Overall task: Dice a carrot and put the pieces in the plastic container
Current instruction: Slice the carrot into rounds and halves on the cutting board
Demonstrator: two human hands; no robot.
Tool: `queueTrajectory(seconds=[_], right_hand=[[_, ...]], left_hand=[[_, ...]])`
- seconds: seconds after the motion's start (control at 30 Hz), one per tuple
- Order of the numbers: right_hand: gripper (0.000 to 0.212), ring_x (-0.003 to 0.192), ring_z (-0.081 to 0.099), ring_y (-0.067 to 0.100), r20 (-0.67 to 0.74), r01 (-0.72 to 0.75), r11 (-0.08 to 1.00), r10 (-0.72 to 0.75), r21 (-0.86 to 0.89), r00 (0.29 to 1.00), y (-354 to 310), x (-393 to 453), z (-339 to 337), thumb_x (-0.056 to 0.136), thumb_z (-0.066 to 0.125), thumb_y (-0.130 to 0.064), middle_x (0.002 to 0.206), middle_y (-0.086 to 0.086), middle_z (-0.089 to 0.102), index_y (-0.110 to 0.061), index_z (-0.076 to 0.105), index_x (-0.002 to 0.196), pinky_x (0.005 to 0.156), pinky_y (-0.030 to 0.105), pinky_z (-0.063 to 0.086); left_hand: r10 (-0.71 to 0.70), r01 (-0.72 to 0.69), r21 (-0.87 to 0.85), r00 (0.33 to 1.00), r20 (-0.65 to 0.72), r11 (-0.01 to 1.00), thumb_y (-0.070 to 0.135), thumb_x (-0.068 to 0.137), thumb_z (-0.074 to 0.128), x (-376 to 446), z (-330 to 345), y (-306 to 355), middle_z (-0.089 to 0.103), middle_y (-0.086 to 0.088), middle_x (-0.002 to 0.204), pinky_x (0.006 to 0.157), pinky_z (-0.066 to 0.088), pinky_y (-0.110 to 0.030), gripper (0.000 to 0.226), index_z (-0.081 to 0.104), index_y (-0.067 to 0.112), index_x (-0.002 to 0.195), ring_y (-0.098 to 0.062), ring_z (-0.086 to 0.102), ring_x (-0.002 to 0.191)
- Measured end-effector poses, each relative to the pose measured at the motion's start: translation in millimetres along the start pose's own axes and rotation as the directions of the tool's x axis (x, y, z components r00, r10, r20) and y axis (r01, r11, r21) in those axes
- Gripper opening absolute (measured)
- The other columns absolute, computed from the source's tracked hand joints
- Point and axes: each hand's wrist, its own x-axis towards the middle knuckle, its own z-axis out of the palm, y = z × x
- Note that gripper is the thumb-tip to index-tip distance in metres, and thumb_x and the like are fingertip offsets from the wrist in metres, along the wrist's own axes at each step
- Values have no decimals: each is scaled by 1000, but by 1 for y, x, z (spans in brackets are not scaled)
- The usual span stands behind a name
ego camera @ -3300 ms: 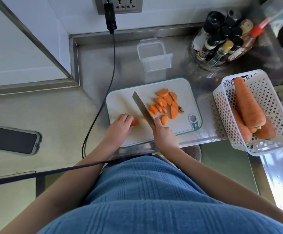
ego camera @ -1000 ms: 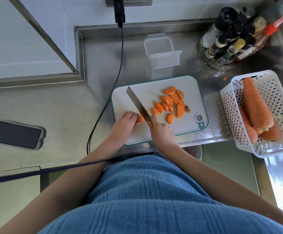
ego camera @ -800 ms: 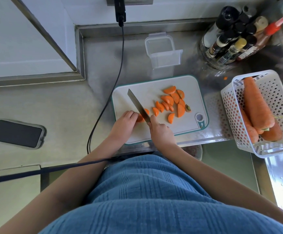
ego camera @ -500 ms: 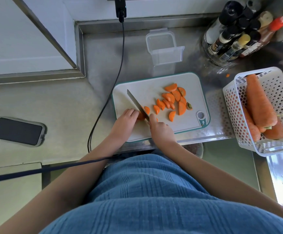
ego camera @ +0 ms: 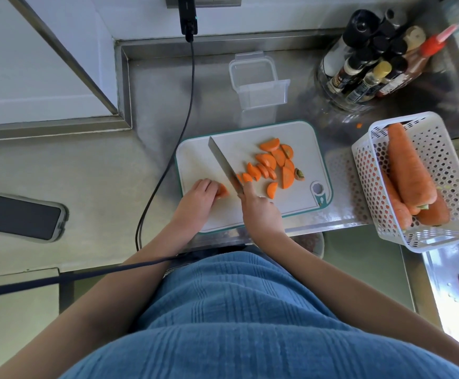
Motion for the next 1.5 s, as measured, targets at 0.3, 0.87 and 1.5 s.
queueTrajectory(seconds=[0.3,0.87,1.5], right_hand=[[22,83,64,41,62,76,997,-74,-31,995,-3,-1,5,105,31,-17,95,19,65,-10,33,125,61,38,39],[26,83,63,42,46,88,996,-89,19,995,-7,-3,2,106,27,-26,95,21,64,-8,34,123,60,38,40],[28,84,63,39,70,37,999,-34,-40,997,0,-1,9,101,35,-8,95,18,64,-11,30,129,62,38,40]], left_hand=[[-29,29,18,1000,4,999,-8,69,71,0,-3,3,60,-17,84,58,53,-39,23,58,-2,87,-35,60,81],[-46,46,25,999,17,999,-6,67,74,0,-4,5,60,-16,83,58,52,-37,25,57,-1,85,-33,60,80],[-89,89,-13,996,18,996,-9,65,73,-2,0,6,59,-15,83,59,53,-40,27,56,1,85,-33,59,81]])
